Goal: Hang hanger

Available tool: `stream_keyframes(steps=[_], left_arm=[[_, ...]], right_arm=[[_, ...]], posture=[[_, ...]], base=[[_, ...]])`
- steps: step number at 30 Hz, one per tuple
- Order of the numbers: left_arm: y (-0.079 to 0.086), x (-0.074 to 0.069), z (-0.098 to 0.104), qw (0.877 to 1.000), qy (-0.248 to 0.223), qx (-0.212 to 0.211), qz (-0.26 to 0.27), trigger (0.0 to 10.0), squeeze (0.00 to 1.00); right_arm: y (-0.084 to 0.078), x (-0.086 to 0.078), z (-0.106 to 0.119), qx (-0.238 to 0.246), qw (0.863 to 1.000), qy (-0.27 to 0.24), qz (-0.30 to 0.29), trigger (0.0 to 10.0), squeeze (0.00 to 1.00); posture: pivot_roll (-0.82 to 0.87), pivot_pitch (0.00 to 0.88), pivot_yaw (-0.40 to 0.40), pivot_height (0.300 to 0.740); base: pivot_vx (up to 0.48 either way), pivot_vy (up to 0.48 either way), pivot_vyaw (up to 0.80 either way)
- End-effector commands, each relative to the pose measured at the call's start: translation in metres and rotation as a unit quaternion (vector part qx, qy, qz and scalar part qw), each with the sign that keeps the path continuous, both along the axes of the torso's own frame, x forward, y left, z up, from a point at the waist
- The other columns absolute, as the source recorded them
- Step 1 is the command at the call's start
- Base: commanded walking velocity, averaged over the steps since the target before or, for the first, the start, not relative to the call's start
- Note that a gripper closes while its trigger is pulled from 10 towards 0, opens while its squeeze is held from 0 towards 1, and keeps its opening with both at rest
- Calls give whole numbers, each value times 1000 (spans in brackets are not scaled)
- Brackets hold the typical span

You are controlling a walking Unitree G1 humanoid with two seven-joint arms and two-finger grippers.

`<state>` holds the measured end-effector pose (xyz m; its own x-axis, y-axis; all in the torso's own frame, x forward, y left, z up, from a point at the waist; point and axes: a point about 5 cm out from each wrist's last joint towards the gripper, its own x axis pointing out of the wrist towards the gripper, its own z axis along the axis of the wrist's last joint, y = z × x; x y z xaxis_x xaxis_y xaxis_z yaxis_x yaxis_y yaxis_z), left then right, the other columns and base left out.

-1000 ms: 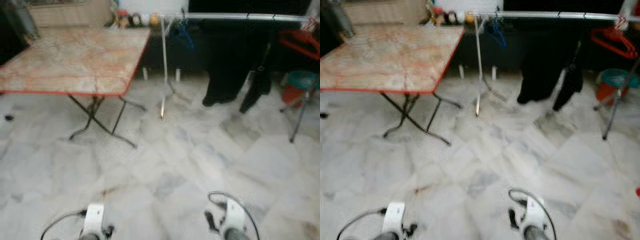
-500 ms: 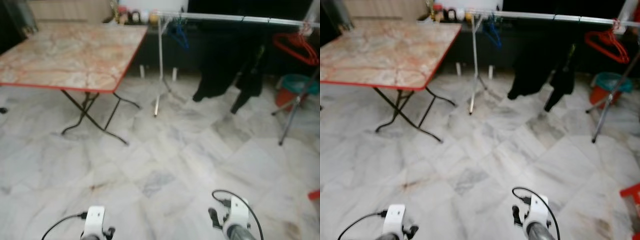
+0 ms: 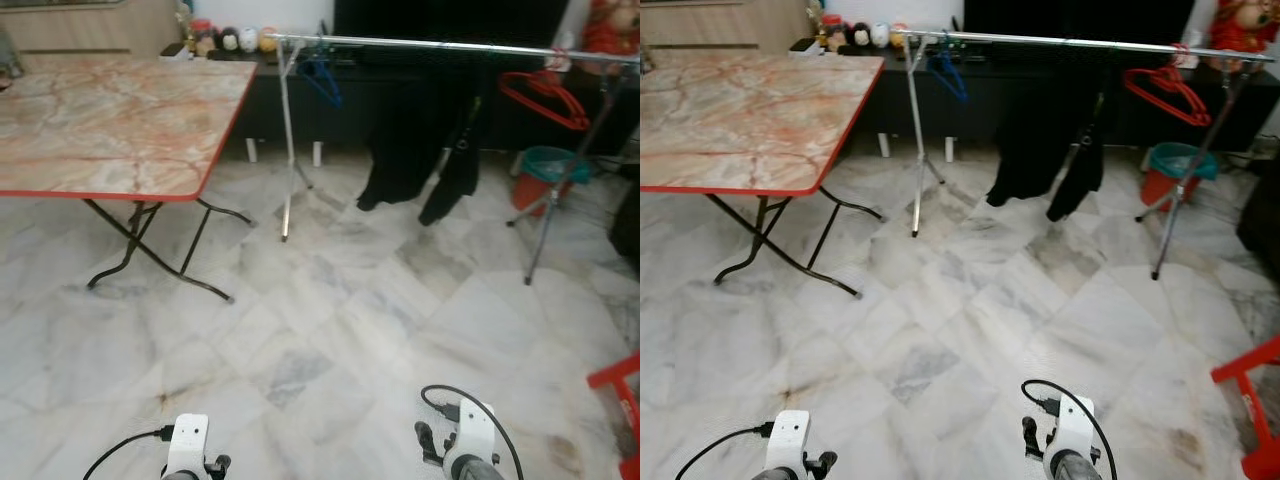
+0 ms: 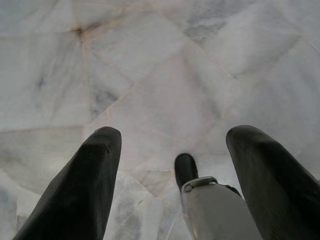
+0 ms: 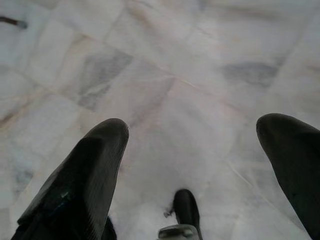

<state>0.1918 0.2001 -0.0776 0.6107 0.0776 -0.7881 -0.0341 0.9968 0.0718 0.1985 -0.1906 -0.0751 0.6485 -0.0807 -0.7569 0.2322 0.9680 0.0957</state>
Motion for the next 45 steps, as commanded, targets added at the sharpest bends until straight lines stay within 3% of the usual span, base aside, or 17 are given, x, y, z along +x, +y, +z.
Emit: stream_keyframes(steps=[1,9,45], left_arm=[[2,-2,-1,1000,2,-3,6,10000,0],[2,-4,-2,1000,3,-5,8,10000,0],[0,-1,0,1000,-4,-10,24,10000,0]], right_arm=[[0,-2,-1,-2,1000,2,-2,10000,0],[0,-4,-2,-3,1000,6,-1,10000,0],[-3,1,1,-12,1000,-1,6,10000,0]], posture=[[-32,0,32,740],[-33,0,30,740],[-28,0,13,740]], base=[[330,0,0],[340,0,-765],[355,0,0]])
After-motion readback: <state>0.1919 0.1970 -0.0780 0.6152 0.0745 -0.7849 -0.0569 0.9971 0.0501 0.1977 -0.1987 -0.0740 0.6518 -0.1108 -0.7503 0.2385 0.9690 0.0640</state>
